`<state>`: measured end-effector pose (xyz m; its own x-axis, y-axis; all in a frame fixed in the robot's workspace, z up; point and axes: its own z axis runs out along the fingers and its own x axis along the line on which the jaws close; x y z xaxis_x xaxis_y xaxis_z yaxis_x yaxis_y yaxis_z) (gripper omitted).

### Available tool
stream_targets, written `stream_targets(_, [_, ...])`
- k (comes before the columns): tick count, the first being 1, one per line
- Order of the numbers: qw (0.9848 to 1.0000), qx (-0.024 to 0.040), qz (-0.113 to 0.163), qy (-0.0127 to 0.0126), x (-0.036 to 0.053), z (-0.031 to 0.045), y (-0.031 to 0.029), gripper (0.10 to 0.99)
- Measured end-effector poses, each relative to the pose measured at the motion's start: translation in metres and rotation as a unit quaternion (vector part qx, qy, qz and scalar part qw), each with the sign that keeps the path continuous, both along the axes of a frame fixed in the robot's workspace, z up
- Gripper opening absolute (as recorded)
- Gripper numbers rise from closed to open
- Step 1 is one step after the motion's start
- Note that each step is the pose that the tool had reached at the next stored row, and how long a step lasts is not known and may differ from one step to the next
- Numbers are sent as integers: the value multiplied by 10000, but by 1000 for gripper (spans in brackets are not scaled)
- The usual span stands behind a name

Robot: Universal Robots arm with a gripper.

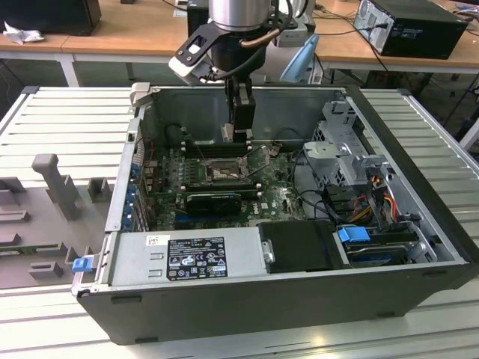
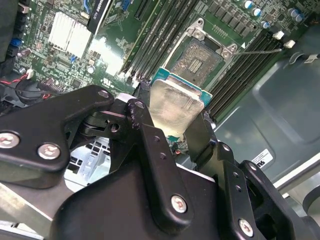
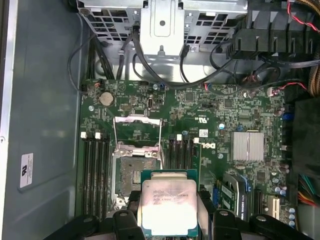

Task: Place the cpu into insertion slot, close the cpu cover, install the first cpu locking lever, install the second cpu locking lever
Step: 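Place the cpu into insertion slot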

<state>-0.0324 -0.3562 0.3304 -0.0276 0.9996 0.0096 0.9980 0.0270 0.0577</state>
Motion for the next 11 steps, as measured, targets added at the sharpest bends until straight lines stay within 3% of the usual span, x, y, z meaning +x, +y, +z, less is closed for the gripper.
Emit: stream_targets(11, [10000, -14, -5, 8, 0, -82, 0, 529])
